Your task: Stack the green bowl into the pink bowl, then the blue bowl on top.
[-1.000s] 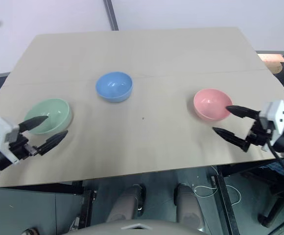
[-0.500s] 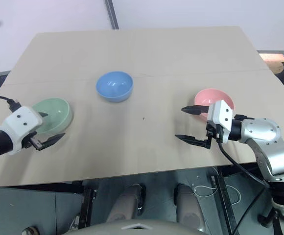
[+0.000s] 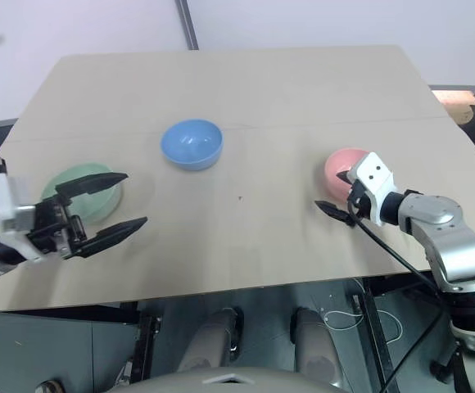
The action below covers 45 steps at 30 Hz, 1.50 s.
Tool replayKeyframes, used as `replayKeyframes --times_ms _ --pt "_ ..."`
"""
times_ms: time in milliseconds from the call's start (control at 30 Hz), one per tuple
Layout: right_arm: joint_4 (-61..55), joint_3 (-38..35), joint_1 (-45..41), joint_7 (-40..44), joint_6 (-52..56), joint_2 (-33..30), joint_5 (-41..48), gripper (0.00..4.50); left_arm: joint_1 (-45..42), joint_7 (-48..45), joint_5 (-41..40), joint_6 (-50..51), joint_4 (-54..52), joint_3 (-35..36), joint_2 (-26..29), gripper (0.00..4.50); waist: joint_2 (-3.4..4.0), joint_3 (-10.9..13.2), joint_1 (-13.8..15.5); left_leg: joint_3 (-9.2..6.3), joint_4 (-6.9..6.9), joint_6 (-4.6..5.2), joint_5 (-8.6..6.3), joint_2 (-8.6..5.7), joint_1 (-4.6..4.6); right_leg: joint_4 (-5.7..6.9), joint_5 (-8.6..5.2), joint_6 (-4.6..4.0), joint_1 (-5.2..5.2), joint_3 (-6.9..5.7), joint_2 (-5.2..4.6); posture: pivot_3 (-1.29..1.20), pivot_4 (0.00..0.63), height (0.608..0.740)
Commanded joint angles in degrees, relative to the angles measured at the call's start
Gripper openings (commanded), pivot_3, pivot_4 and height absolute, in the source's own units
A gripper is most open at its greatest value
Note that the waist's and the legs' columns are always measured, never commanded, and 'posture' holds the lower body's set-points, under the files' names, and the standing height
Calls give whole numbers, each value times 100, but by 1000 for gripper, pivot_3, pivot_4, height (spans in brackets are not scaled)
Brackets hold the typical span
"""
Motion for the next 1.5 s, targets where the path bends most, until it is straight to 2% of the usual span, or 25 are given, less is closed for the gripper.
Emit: replayKeyframes --times_ms 33,233,300,333,400,500,533,567,600,700,867,933,1033,1133,1167,1200,1300,1333,1367,1433,1500 --pt "-327 -247 -66 -253 659 0 201 4500 -286 -595 -534 65 249 9 163 4324 0 0 -3 0 -1 0 0 0 0 0 0 0 0 0 1 0 150 740" --pt "-12 93 -238 -731 833 175 -177 4500 -560 -981 -575 74 469 -289 152 4324 0 0 -18 1 0 1 0 1 2 0 0 2 2 1 3 0 150 740" --pt "234 189 -431 -874 838 310 -310 3750 -595 -990 -567 92 510 -379 119 4500 0 0 -35 2 0 1 0 6 4 0 0 1 2 3 10 0 150 740" --pt "328 245 -521 -902 803 339 -383 3599 -610 -979 -556 89 526 -422 104 4500 0 0 -35 2 0 1 0 6 4 1 0 1 2 3 10 0 150 740" --pt "441 386 -650 -941 689 379 -530 2747 -628 -928 -477 14 565 -493 49 4500 2 1 -34 1 0 1 0 7 4 1 1 1 2 4 11 0 150 740" --pt "491 572 -726 -1052 423 474 -785 1275 -626 -794 -426 -14 591 -532 -50 4500 1 1 -30 1 0 1 0 7 2 0 3 -3 1 3 12 0 150 740" --pt "503 595 -719 -1123 165 539 -896 594 -624 -756 -398 -30 591 -528 -75 4500 2 1 -28 0 0 1 0 7 2 0 4 -4 1 3 12 0 150 740" --pt "518 632 -713 -1146 -112 588 -993 221 -627 -733 -355 -64 606 -530 -94 4500 0 0 -28 0 -1 1 0 7 2 0 4 -5 1 3 12 0 150 740" --pt "482 743 -677 -1045 -505 562 -1116 97 -626 -706 -318 -107 621 -515 -119 4500 -2 -1 -27 0 -1 1 0 7 2 0 5 -4 1 3 12 0 150 740" --pt "230 925 -569 -530 -1217 611 -1023 97 -613 -600 -171 -229 684 -463 -164 4500 -2 -1 -30 1 0 1 0 7 6 0 2 2 3 4 13 0 150 740" --pt "-394 1548 -801 137 -1233 1114 -642 97 -579 -91 221 -352 821 -443 -254 4500 1 0 -56 -2 -1 1 0 21 6 1 4 -1 2 5 27 0 150 740" --pt "-136 1846 -1032 73 -1303 1441 -857 97 -546 223 388 -320 796 -467 -300 4500 1 0 -89 -3 -1 1 0 22 9 1 6 -4 3 4 29 0 150 740" --pt "469 2223 -1343 86 -1596 1549 -1357 97 -471 651 663 -110 782 -536 -232 4500 -3 -2 -93 -7 0 0 1 22 12 2 7 -7 8 1 30 0 150 740" --pt "952 2388 -1594 351 -1674 1749 -1326 97 -393 895 755 -79 720 -417 -227 4500 -3 -2 -84 -12 3 -1 1 18 8 0 10 -11 9 -1 28 0 150 740" --pt "1061 2409 -1654 388 -1690 1812 -1331 466 -357 928 802 -86 704 -402 -212 4500 -3 -2 -85 -12 3 -1 1 18 9 -1 11 -12 9 -2 28 0 150 740" --pt "1201 2441 -1727 389 -1723 1879 -1384 466 -317 996 834 -61 676 -380 -208 4500 -3 -2 -96 -12 2 -1 1 18 7 -1 15 -21 8 -2 29 0 150 740" --pt "1423 2581 -1834 563 -1918 1868 -1596 1642 -204 1652 1246 6 444 -318 -226 4500 -1 -1 -150 -11 -4 -1 1 21 8 0 25 -16 1 0 32 0 150 740" --pt "1409 2545 -1823 551 -1911 1889 -1595 1884 -136 1873 1491 -12 350 -322 -206 4500 -1 -1 -150 -11 -4 -1 1 21 8 0 25 -16 1 0 32 0 150 740" --pt "1278 2470 -1785 581 -1799 1872 -1530 2491 -21 2036 1735 12 222 -322 -143 4500 -1 -1 -150 -11 -4 -1 1 21 8 0 26 -16 1 -1 32 0 150 740" --pt "822 2223 -1646 799 -1613 1815 -1138 3234 225 2352 2246 5 -26 -255 -43 4500 -1 -1 -150 -11 -4 -1 1 21 8 0 26 -16 2 0 32 0 150 740" --pt "141 1780 -1468 1074 -1347 1797 -347 3234 543 2654 2854 106 -285 -130 148 4500 -1 0 -145 -12 -5 -2 1 21 6 -1 26 -16 1 0 32 0 150 740"
